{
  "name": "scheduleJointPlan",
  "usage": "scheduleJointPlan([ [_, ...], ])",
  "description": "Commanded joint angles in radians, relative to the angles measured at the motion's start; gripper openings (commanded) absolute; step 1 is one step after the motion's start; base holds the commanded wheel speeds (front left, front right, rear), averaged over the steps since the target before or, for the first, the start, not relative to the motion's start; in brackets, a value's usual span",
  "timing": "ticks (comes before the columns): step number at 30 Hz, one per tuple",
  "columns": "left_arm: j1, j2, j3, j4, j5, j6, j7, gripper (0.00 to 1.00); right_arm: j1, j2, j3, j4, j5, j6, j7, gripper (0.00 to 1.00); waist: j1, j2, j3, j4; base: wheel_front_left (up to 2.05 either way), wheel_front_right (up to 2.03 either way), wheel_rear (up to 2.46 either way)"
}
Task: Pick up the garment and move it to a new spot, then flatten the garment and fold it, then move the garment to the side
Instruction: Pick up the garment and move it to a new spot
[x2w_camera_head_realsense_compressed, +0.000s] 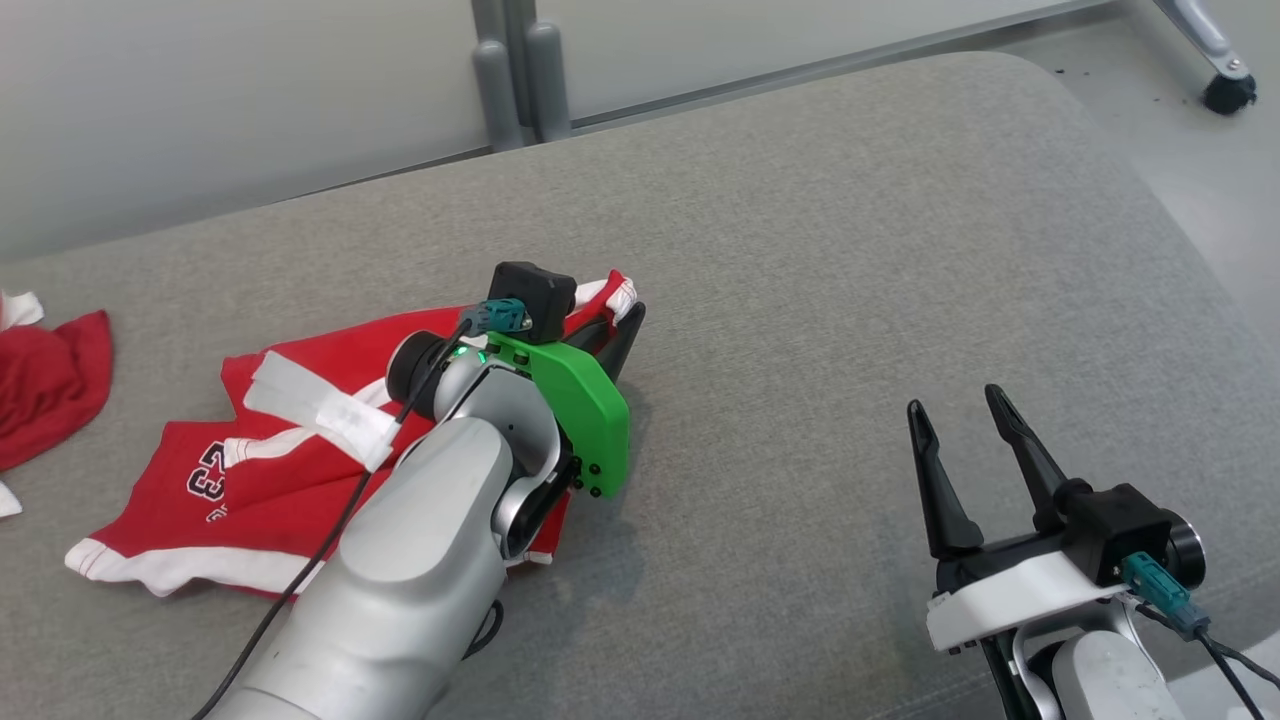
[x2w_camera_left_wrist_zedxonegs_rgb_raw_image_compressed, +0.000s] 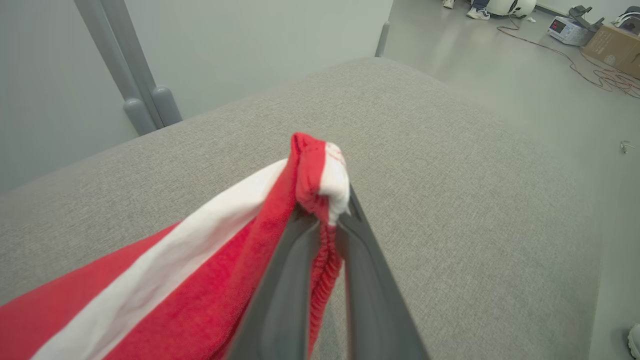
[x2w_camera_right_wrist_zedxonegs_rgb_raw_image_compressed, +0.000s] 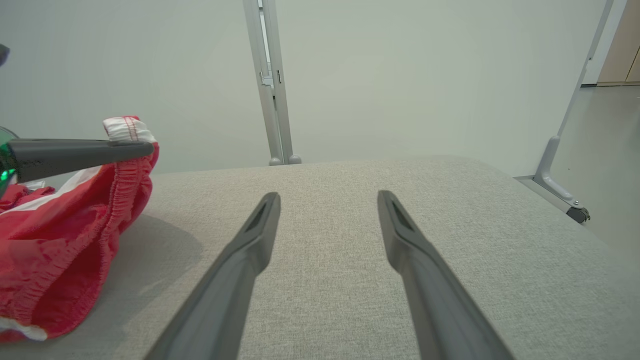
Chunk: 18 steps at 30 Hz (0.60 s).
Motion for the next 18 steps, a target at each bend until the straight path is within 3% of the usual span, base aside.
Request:
scheduleJointPlan([
  [1,-0.025,0.0,-0.015,0.01,-0.022,0.003,-0.014,0.0,-0.015,-0.003,0.002,0.002,0.005,0.0,-0.004,1.0,0.0,0.0049,0.027,-0.06,0.0,0.0,0.0],
  [10,-0.104,0.0,-0.161,0.011,-0.189,0.052,-0.087,0.0,-0.02,-0.003,0.034,0.018,0.022,0.0,-0.004,1.0,0.0,0.0049,0.04,-0.127,0.0,0.0,0.0],
  [13,-0.122,0.002,-0.229,0.044,-0.26,0.095,-0.104,0.0,-0.024,-0.003,0.058,0.028,0.03,0.0,-0.004,1.0,0.0,0.0049,0.042,-0.153,0.0,0.0,0.0],
  [14,-0.123,0.001,-0.244,0.056,-0.274,0.101,-0.105,0.15,-0.026,-0.003,0.063,0.029,0.032,0.0,-0.004,1.0,0.0,0.0049,0.044,-0.158,0.0,0.0,0.0],
  [15,-0.124,0.001,-0.259,0.065,-0.285,0.107,-0.107,0.38,-0.027,-0.003,0.065,0.031,0.034,0.0,-0.004,1.0,0.0,0.0049,0.046,-0.162,0.0,0.0,0.0],
  [16,-0.125,0.001,-0.273,0.076,-0.299,0.113,-0.11,0.82,-0.029,-0.003,0.067,0.033,0.036,0.0,-0.004,1.0,0.0,0.0049,0.048,-0.165,0.0,0.0,0.0],
  [17,-0.128,0.001,-0.287,0.086,-0.312,0.119,-0.11,1.0,-0.032,-0.003,0.069,0.033,0.038,0.0,-0.004,1.0,0.0,0.0049,0.05,-0.167,0.0,0.0,0.0],
  [18,-0.13,0.002,-0.3,0.095,-0.327,0.125,-0.108,1.0,-0.033,-0.003,0.069,0.033,0.041,0.0,-0.004,1.0,0.0,0.0049,0.053,-0.169,0.0,0.0,0.0],
])
